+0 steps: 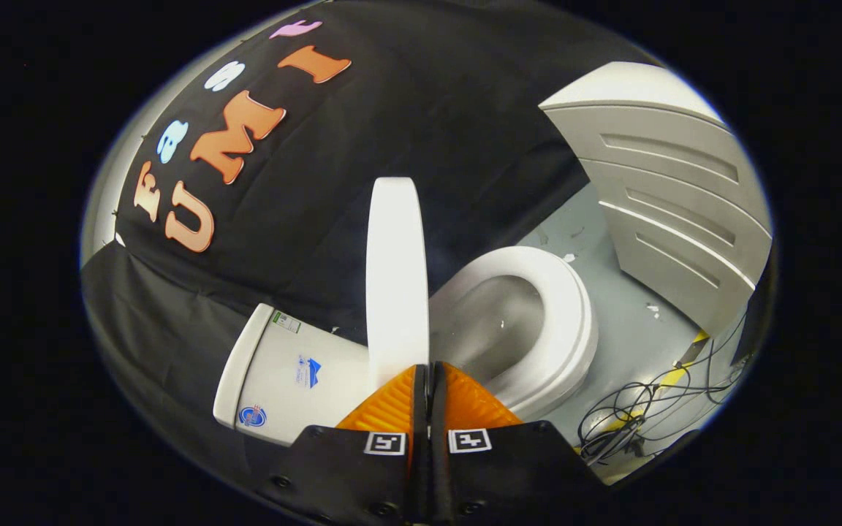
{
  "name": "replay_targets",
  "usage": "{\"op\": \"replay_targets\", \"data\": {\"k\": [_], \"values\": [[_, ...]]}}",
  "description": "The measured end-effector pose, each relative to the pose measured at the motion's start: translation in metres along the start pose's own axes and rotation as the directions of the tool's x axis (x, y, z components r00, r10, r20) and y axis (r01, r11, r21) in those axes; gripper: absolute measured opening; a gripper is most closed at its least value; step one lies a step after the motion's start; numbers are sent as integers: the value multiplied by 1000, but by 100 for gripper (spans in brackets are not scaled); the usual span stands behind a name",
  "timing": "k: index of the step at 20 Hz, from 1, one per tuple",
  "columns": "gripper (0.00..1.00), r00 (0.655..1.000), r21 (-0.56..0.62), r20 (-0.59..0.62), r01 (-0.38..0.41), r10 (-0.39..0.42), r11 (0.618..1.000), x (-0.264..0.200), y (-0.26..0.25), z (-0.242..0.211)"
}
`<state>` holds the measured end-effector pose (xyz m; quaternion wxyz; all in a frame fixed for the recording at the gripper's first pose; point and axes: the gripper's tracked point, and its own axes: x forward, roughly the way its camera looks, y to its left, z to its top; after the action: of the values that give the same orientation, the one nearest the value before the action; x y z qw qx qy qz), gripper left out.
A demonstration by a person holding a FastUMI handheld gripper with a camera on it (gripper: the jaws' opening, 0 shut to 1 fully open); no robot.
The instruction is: Open the toilet lid.
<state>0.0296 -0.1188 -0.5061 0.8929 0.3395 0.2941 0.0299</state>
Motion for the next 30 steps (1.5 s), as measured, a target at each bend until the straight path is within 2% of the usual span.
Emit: {"op": "replay_targets", "data": {"k": [8,20,30], "values": [[8,999,-116,48,28,-22,993,-5,52,-1],[8,995,-317,97,59,-30,947,-8,125,-19],[8,992,-396,119,76,-30,915,-8,158,-34]]}}
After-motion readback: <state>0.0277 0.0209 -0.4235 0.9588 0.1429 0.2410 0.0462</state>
